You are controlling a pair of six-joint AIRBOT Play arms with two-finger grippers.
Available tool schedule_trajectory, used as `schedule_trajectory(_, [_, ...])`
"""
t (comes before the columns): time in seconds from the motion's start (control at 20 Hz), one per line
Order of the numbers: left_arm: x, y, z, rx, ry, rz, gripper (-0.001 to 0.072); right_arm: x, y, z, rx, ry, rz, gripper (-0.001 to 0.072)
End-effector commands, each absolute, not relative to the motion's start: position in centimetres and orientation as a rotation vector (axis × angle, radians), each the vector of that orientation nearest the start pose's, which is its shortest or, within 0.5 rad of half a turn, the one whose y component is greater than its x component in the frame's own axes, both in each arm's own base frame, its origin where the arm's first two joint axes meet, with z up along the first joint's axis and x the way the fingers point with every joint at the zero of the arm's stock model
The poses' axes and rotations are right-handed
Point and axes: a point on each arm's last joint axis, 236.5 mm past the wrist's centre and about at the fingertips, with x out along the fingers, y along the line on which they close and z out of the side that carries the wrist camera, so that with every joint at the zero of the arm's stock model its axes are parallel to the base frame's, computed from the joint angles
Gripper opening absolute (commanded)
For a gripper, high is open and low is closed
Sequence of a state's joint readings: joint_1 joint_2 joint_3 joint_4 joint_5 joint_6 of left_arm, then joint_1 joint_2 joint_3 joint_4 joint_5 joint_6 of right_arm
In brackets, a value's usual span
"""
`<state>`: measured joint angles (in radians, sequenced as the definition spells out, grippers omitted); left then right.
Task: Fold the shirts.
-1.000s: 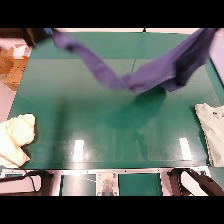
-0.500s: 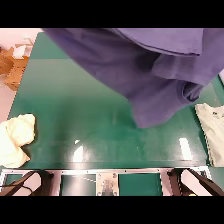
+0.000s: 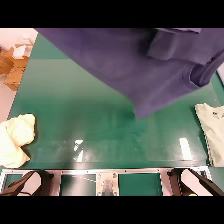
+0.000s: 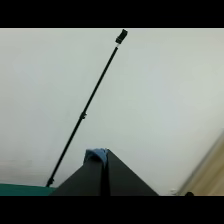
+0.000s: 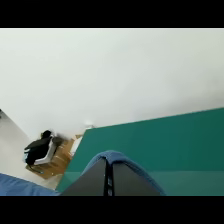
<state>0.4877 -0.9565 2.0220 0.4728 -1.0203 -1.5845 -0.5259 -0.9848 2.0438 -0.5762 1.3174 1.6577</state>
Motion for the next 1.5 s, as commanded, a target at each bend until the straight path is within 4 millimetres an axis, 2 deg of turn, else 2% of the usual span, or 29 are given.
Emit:
schedule_trajectory(0.0, [26.5, -5.4, 58.4, -0.414, -0.177, -0.402, 0.0017, 28.0, 6.3, 53.9, 0.433, 0.015, 0.464, 0.0016])
schedule_trajectory(0.05, [27.2, -5.5, 57.0, -0.413, -0.120, -0.408, 0.0017, 28.8, 5.6, 53.2, 0.433, 0.033, 0.438, 0.0016])
schedule_trajectory(0.15, [30.3, -4.5, 52.6, -0.470, 0.024, -0.402, 0.0017, 31.5, 4.2, 50.8, 0.473, 0.102, 0.423, 0.0016])
schedule_trajectory(0.2, [32.2, -3.6, 50.2, -0.516, 0.088, -0.390, 0.0017, 33.5, 3.3, 49.1, 0.503, 0.150, 0.415, 0.0016])
schedule_trajectory(0.3, [36.6, -1.5, 43.9, -0.604, 0.222, -0.368, 0.0018, 38.2, 2.5, 44.0, 0.569, 0.290, 0.432, 0.0016])
schedule_trajectory(0.35, [38.3, -1.3, 40.5, -0.633, 0.295, -0.367, 0.0017, 40.5, 2.8, 40.4, 0.587, 0.382, 0.449, 0.0016])
schedule_trajectory(0.4, [40.0, -1.4, 36.3, -0.662, 0.385, -0.375, 0.0017, 42.4, 3.4, 36.6, 0.600, 0.481, 0.455, 0.0016])
schedule_trajectory(0.55, [43.2, -4.5, 23.2, -0.729, 0.664, -0.413, 0.0017, 45.9, 5.7, 23.2, 0.582, 0.773, 0.409, 0.0016])
schedule_trajectory(0.65, [44.3, -6.8, 14.5, -0.745, 0.818, -0.402, 0.0018, 46.7, 6.7, 14.8, 0.590, 0.908, 0.346, 0.0016])
schedule_trajectory(0.75, [44.6, -9.0, 7.4, -0.753, 0.952, -0.393, 0.0018, 46.5, 6.9, 8.1, 0.637, 1.013, 0.297, 0.0016])
schedule_trajectory(0.8, [44.6, -9.9, 4.6, -0.756, 1.013, -0.396, 0.0018, 46.1, 6.8, 5.4, 0.661, 1.065, 0.275, 0.0016])
schedule_trajectory(0.85, [44.6, -10.6, 2.6, -0.763, 1.061, -0.399, 0.0018, 45.5, 6.5, 3.6, 0.677, 1.104, 0.260, 0.0016])
schedule_trajectory(0.9, [44.6, -11.0, 0.9, -0.771, 1.099, -0.396, 0.0017, 45.0, 6.3, 2.3, 0.687, 1.133, 0.246, 0.0016])
schedule_trajectory(1.0, [44.2, -11.2, -1.1, -0.784, 1.153, -0.392, 0.0018, 43.9, 6.2, 0.9, 0.687, 1.173, 0.248, 0.0016])
schedule_trajectory(1.15, [42.1, -10.8, -2.8, -0.721, 1.259, -0.386, 0.0018, 40.5, 7.1, -1.5, 0.667, 1.301, 0.283, 0.0016])
schedule_trajectory(1.25, [41.4, -10.7, -3.1, -0.689, 1.285, -0.395, 0.0019, 38.2, 7.2, -3.0, 0.665, 1.363, 0.273, 0.0015])
schedule_trajectory(1.3, [41.4, -10.7, -3.0, -0.686, 1.285, -0.402, 0.0190, 37.4, 7.1, -3.7, 0.659, 1.386, 0.263, 0.0016])
schedule_trajectory(1.35, [41.4, -11.2, -2.3, -0.669, 1.280, -0.437, 0.0575, 36.8, 7.1, -4.3, 0.657, 1.403, 0.257, 0.0016])
schedule_trajectory(1.4, [41.5, -11.9, -0.9, -0.632, 1.269, -0.490, 0.0596, 36.3, 7.0, -4.8, 0.654, 1.420, 0.251, 0.0015])
schedule_trajectory(1.45, [41.8, -13.0, 0.8, -0.574, 1.238, -0.550, 0.0482, 35.9, 6.8, -5.3, 0.645, 1.433, 0.244, 0.0015])
